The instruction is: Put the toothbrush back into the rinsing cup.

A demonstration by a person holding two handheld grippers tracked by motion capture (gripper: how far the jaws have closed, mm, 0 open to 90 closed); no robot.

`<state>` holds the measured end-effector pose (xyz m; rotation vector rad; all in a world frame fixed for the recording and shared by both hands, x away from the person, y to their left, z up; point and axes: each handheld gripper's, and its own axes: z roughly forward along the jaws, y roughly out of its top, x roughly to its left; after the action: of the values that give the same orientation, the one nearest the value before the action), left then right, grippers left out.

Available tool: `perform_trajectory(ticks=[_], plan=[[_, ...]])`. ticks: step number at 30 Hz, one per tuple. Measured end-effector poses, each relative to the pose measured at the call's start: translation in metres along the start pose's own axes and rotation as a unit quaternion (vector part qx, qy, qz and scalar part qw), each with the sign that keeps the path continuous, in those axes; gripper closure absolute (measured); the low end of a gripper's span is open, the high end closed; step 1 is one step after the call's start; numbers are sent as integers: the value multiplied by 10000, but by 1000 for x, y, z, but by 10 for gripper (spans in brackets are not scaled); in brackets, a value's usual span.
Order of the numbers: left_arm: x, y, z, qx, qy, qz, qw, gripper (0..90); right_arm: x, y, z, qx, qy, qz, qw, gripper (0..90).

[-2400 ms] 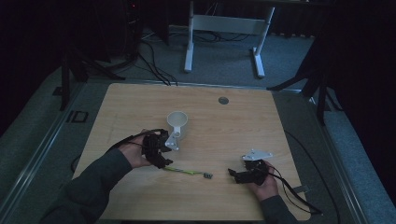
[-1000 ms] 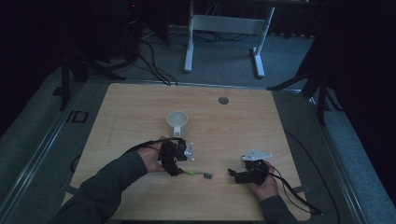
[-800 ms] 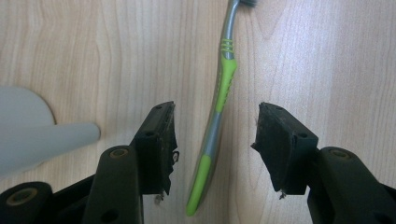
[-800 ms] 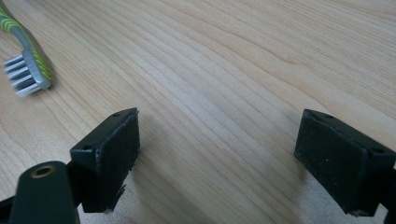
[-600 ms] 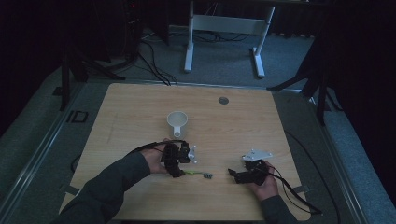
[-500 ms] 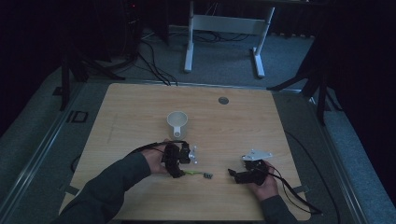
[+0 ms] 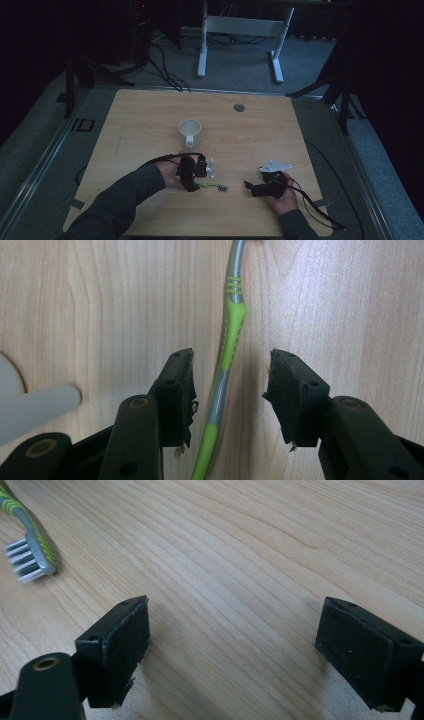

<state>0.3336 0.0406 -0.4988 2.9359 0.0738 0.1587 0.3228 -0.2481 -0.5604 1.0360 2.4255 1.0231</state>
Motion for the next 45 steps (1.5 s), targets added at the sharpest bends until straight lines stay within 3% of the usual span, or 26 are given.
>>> perform_trajectory(ticks=[16, 28, 45], plan=[[-2, 3, 8, 155, -36, 63, 9999, 614, 0, 0, 0, 1, 8, -3, 10000, 136], [-3, 9, 14, 308, 58, 177, 9993, 743, 0, 0, 0, 0, 8, -1, 10000, 136], [0, 10, 20, 404, 46, 140, 9991, 794, 0, 0, 0, 1, 8, -4, 10000, 136]])
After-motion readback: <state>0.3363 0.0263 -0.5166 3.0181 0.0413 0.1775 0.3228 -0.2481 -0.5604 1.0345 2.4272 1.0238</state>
